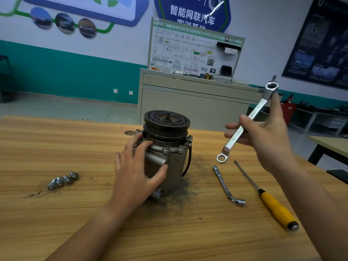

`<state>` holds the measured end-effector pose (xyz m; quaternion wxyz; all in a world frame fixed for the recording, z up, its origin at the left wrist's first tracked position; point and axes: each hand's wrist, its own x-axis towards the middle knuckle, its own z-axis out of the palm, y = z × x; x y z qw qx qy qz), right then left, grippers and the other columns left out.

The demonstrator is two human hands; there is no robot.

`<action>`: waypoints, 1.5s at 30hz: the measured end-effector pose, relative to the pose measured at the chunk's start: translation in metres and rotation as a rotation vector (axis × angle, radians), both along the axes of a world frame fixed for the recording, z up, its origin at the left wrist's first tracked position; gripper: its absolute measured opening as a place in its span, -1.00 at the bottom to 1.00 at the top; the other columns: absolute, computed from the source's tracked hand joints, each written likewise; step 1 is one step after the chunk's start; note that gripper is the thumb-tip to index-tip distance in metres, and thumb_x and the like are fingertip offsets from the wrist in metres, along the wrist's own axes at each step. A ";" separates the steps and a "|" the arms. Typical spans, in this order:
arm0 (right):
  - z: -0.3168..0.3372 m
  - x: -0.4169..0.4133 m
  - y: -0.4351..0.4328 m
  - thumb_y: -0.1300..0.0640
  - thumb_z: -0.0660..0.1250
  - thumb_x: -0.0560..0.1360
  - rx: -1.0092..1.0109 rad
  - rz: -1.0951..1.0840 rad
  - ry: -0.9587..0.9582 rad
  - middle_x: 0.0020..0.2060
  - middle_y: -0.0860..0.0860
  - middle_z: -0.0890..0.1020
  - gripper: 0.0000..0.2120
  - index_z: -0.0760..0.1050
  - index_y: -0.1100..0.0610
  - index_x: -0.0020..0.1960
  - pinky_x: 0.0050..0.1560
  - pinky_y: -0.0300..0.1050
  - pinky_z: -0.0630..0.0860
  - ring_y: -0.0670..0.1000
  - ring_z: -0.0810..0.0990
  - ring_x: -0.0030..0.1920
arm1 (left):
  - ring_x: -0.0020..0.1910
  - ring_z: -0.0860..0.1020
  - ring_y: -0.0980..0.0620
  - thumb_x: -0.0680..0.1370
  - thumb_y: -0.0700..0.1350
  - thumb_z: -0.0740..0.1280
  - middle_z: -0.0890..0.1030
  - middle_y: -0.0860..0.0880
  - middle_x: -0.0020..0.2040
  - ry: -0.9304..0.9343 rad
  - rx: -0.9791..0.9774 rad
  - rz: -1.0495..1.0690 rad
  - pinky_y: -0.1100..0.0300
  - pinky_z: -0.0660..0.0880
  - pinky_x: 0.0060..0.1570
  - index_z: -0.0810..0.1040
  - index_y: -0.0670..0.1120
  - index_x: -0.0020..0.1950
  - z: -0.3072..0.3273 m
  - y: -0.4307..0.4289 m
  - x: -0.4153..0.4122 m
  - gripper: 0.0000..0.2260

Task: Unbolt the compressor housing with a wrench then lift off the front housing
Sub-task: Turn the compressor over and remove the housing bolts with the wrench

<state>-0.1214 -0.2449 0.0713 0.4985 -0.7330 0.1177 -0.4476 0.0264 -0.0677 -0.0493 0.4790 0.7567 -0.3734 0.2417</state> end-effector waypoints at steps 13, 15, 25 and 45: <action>-0.046 0.017 0.058 0.27 0.24 0.54 0.369 0.185 0.162 -0.21 0.15 0.68 -0.25 -0.09 -0.31 0.43 -0.38 -0.16 0.58 0.03 0.69 -0.26 | -0.01 0.44 0.08 0.61 0.04 0.17 0.39 -0.03 0.08 -0.756 -0.045 -0.345 0.26 0.40 -0.05 0.41 -0.03 0.19 0.015 -0.013 -0.035 -0.77; -0.050 0.015 0.062 0.24 0.22 0.55 0.284 0.170 0.216 -0.22 0.10 0.68 -0.48 0.18 -0.21 0.37 -0.40 -0.23 0.56 -0.04 0.68 -0.30 | 0.00 0.43 0.14 0.64 0.00 0.12 0.39 -0.02 0.03 -0.684 -0.099 -0.366 0.39 0.36 0.03 0.45 -0.08 0.13 0.016 -0.007 -0.032 -0.79; -0.047 -0.003 0.075 -0.04 0.03 0.58 -1.179 -0.190 0.934 -0.22 -0.01 0.56 -0.74 0.43 0.05 0.02 -0.32 -0.10 0.33 0.06 0.55 -0.21 | -0.22 0.60 0.27 0.45 -0.10 0.41 0.66 0.21 -0.23 0.224 -0.541 -0.478 0.48 0.47 -0.23 0.60 0.15 -0.14 0.024 0.001 -0.036 -0.88; -0.028 0.001 0.042 0.04 0.05 0.60 -0.962 -0.248 0.909 -0.34 -0.09 0.42 -0.60 0.13 -0.23 0.39 -0.37 -0.12 0.36 0.00 0.44 -0.29 | 0.35 0.09 0.30 0.32 0.05 0.50 0.10 0.21 0.43 0.343 -0.090 -0.274 0.23 0.13 0.33 -0.07 0.29 0.39 -0.001 0.004 0.012 -0.12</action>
